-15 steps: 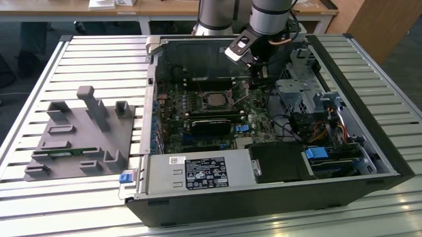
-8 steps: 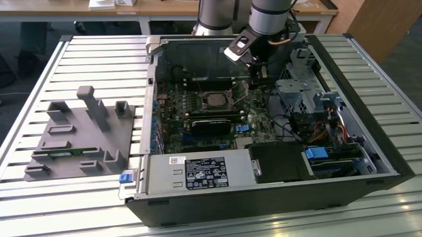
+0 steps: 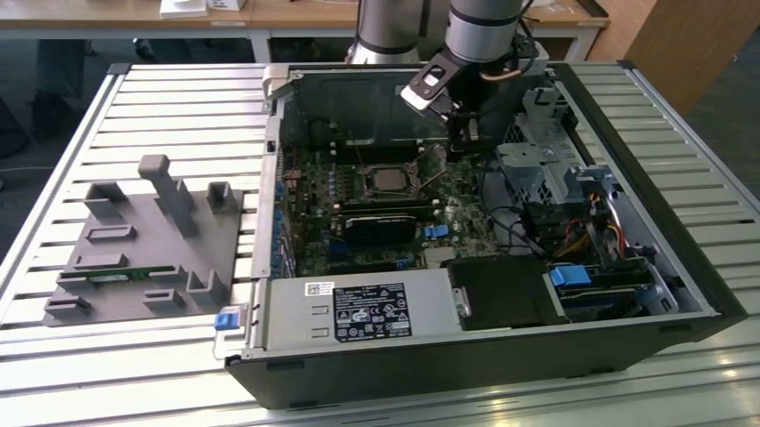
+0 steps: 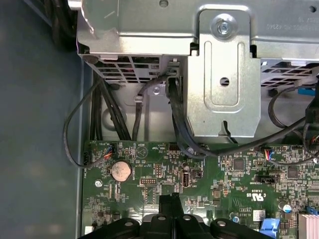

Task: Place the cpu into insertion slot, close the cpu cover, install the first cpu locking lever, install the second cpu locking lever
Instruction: 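Close the cpu cover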

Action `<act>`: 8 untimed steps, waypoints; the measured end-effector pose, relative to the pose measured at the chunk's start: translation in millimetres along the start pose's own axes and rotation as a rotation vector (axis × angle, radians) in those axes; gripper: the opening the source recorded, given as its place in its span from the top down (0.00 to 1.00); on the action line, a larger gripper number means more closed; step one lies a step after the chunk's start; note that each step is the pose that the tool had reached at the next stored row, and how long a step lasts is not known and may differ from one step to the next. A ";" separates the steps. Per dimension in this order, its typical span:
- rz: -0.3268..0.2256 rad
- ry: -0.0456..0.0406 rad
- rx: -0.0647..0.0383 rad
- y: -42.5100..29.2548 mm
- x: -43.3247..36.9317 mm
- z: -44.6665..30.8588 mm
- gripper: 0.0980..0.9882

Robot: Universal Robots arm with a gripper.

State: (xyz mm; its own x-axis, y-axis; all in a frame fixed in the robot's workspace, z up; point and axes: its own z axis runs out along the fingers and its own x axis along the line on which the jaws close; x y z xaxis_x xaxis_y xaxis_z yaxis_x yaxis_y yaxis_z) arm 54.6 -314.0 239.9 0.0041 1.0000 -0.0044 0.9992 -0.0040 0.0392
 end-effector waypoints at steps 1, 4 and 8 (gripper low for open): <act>0.000 0.0000 0.000 -0.8 0.0 0.0 0.99; 0.000 0.0000 0.000 -3.0 0.0 -0.1 0.99; 0.000 -0.0001 0.000 -5.6 0.0 -0.3 0.99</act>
State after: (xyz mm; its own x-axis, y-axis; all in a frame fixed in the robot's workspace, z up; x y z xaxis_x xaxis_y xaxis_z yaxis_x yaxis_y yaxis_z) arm 49.0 -314.0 240.0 0.0041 1.0000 -0.0044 0.9992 -0.0039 0.0392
